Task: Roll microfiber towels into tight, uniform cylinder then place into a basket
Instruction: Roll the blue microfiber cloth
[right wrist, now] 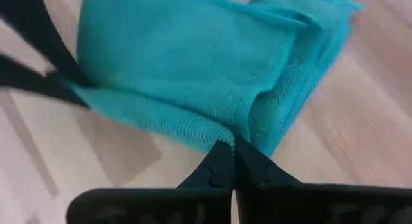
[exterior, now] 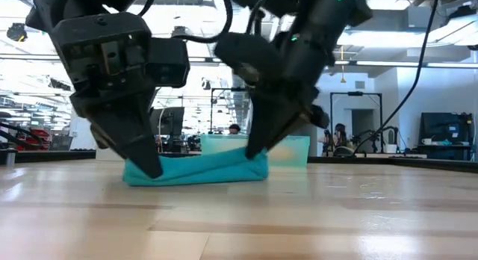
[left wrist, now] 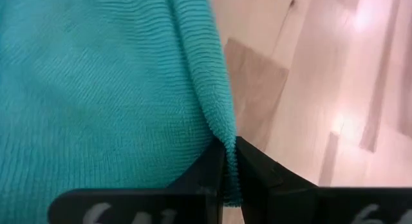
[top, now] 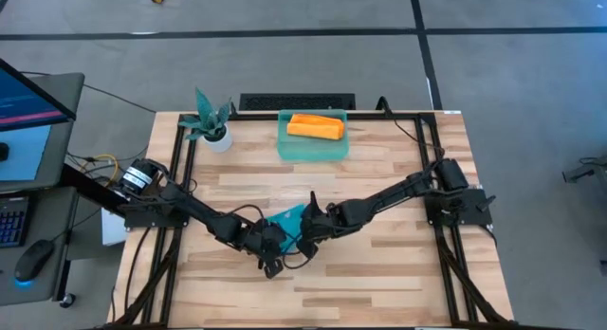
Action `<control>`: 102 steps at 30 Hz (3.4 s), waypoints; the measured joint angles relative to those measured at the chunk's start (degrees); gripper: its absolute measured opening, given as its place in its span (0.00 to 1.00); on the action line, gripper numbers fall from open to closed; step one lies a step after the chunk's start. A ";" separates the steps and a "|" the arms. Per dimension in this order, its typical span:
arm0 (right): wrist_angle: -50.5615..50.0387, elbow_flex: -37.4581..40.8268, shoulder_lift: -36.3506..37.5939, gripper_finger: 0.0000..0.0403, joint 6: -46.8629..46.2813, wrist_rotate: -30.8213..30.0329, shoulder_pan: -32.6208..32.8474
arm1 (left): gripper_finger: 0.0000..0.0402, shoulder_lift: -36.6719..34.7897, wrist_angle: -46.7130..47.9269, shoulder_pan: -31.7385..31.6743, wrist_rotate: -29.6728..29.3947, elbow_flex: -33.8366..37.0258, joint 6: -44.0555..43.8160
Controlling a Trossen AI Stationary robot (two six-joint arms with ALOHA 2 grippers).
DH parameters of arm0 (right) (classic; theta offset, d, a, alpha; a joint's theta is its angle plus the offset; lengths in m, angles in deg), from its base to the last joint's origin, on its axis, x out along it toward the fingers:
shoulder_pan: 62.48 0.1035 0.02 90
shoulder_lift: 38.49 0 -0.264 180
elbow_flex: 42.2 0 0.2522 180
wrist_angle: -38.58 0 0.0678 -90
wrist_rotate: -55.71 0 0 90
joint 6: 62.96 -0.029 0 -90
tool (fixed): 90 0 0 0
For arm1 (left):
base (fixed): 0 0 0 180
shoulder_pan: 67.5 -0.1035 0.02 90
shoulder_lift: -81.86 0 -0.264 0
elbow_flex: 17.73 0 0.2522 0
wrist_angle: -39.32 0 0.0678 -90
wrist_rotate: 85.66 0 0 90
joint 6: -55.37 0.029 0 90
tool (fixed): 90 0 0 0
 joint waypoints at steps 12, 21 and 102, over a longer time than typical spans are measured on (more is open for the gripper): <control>2.51 -0.18 -3.12 0.03 -1.09 2.74 -2.82 | 0.04 0.02 0.78 0.14 -0.90 0.06 2.00; 2.36 -0.40 -3.29 0.04 -0.99 2.87 -2.82 | 0.08 0.02 0.89 0.24 -2.57 0.06 3.59; 2.71 -0.32 -2.19 0.10 6.60 6.80 -2.06 | 0.34 1.60 7.80 5.97 -19.31 -0.11 8.43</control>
